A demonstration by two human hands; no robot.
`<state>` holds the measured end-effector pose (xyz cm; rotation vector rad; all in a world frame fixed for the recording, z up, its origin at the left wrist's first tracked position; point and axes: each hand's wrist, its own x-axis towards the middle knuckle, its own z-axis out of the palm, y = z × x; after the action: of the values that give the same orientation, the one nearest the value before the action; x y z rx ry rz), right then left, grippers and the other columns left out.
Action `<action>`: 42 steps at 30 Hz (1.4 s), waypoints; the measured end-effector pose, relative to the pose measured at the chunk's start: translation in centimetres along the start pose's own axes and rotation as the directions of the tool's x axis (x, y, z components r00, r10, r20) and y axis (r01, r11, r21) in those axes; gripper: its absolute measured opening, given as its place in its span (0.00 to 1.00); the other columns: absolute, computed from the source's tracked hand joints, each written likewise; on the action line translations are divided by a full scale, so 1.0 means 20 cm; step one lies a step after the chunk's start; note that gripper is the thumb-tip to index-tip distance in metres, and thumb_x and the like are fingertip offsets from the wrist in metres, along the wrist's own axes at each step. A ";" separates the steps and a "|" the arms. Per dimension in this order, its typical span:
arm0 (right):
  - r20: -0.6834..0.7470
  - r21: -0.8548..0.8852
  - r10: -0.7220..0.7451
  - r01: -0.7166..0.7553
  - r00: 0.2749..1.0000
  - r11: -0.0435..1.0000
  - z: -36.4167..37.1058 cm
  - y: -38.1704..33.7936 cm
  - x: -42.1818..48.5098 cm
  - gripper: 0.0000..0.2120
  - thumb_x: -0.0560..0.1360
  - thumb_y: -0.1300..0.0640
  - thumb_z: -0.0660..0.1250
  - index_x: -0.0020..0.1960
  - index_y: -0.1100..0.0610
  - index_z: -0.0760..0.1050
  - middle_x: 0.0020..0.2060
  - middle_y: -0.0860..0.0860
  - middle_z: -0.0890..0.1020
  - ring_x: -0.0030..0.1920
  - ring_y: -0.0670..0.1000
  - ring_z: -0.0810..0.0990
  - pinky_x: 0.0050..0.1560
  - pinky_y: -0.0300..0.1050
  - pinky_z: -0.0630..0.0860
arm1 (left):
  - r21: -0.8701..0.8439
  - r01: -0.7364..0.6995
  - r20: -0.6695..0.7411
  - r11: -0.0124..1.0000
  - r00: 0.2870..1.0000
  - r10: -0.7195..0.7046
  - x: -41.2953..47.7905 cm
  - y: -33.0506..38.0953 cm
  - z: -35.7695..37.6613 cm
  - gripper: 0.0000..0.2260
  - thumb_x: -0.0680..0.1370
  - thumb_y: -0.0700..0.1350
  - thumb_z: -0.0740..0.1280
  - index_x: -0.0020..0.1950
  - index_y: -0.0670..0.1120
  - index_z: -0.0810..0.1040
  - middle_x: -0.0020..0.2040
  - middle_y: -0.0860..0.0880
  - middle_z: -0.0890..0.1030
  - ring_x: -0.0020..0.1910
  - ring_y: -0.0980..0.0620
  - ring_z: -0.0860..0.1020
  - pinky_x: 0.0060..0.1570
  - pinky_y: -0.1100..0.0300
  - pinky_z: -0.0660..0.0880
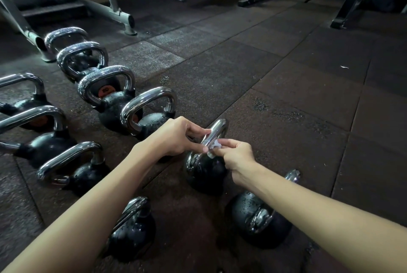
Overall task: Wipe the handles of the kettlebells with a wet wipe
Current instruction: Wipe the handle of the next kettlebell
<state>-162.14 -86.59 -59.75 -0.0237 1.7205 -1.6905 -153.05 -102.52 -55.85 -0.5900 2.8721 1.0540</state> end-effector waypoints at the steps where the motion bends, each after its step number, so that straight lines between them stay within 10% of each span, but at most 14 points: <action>1: -0.009 0.006 0.038 -0.038 0.999 0.999 0.01 -0.01 0.00 0.11 0.73 0.72 0.74 0.52 0.61 0.81 0.37 0.53 0.84 0.23 0.42 0.78 0.22 0.34 0.69 | -0.006 -0.001 0.003 1.000 1.000 0.001 0.00 0.00 0.00 0.25 0.67 0.58 0.82 0.63 0.63 0.82 0.58 0.60 0.85 0.58 0.70 0.79 0.55 0.80 0.67; 15: 0.337 -0.321 0.190 -0.077 0.922 0.944 0.01 0.04 -0.01 0.19 0.71 0.76 0.65 0.50 0.55 0.81 0.33 0.52 0.79 0.27 0.44 0.69 0.26 0.37 0.59 | -0.009 -0.005 0.006 1.000 1.000 0.005 -0.02 0.00 0.00 0.25 0.67 0.59 0.81 0.63 0.63 0.83 0.59 0.62 0.84 0.59 0.71 0.78 0.67 0.68 0.72; 22: 0.436 -0.469 0.160 0.072 0.886 0.880 -0.11 0.03 0.03 0.18 0.74 0.70 0.74 0.59 0.53 0.82 0.47 0.47 0.85 0.31 0.42 0.75 0.27 0.35 0.65 | 0.010 0.000 -0.002 1.000 1.000 0.000 -0.01 0.00 -0.01 0.24 0.68 0.58 0.81 0.64 0.63 0.82 0.59 0.62 0.84 0.59 0.71 0.78 0.50 0.85 0.64; 42: 0.581 -0.349 0.055 0.188 0.812 0.918 -0.11 0.04 0.09 0.07 0.75 0.64 0.75 0.51 0.56 0.84 0.37 0.46 0.85 0.34 0.41 0.78 0.32 0.35 0.67 | -0.020 -0.010 0.007 1.000 1.000 0.010 -0.01 -0.02 0.00 0.25 0.67 0.59 0.81 0.63 0.63 0.83 0.60 0.60 0.84 0.60 0.70 0.78 0.64 0.73 0.70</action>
<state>-164.25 -85.45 -61.48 -0.7289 1.5452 -1.1721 -152.80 -102.71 -56.02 -0.5722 2.8646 1.0855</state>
